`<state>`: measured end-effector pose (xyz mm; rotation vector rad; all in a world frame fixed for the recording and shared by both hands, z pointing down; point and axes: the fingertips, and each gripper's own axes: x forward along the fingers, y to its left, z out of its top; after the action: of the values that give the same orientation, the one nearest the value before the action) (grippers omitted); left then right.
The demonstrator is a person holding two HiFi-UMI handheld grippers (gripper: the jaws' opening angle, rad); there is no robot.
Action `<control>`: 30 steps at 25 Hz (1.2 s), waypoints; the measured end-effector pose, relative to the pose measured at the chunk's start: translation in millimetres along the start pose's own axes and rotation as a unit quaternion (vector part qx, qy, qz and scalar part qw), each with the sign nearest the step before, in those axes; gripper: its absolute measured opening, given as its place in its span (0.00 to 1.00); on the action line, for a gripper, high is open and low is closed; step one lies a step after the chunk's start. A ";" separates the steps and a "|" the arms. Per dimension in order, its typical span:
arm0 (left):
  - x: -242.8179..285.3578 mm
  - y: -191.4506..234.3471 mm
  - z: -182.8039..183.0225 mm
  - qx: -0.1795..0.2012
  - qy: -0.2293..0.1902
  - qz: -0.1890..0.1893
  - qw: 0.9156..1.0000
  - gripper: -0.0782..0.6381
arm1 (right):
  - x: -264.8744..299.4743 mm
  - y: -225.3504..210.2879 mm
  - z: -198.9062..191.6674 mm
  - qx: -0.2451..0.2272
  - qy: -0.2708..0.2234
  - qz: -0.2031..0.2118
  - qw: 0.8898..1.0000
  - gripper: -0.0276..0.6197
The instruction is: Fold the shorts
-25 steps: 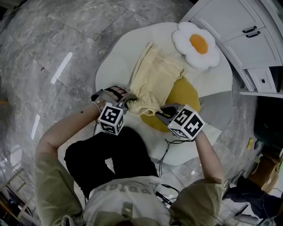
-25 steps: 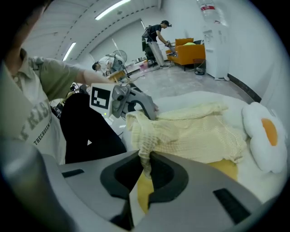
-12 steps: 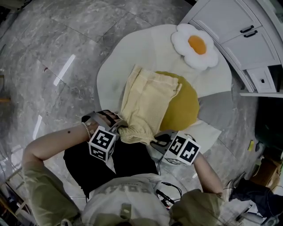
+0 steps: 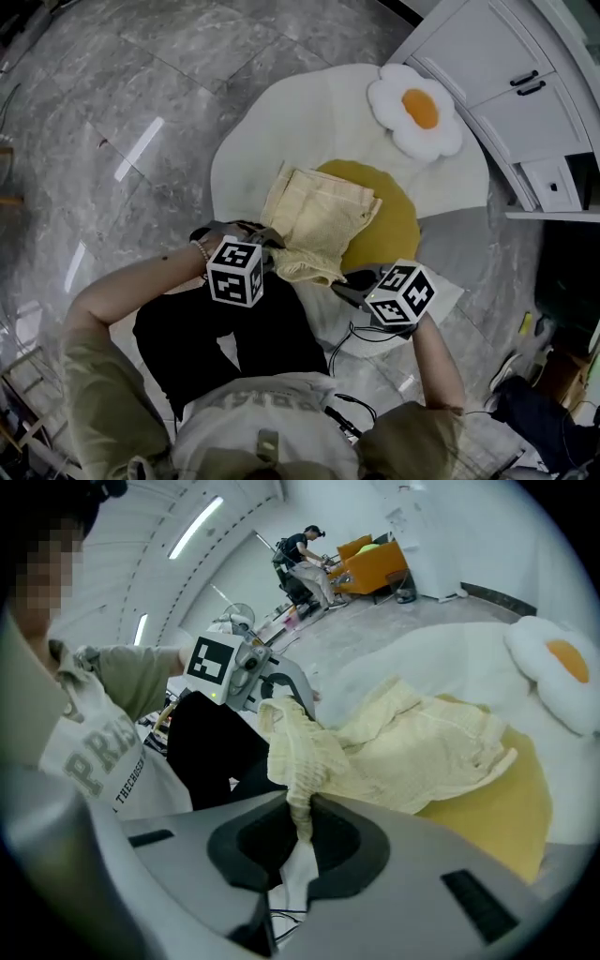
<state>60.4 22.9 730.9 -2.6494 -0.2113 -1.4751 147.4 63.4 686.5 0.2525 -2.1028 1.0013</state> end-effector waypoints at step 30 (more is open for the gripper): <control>24.1 137.3 -17.6 0.044 -0.011 0.106 0.993 0.61 | -42.0 -162.3 75.1 -0.040 -0.046 -0.205 0.977 0.46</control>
<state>81.6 -113.3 757.7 -2.5282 0.0048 -1.3397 209.7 -106.0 720.3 0.6727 -2.0513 0.6684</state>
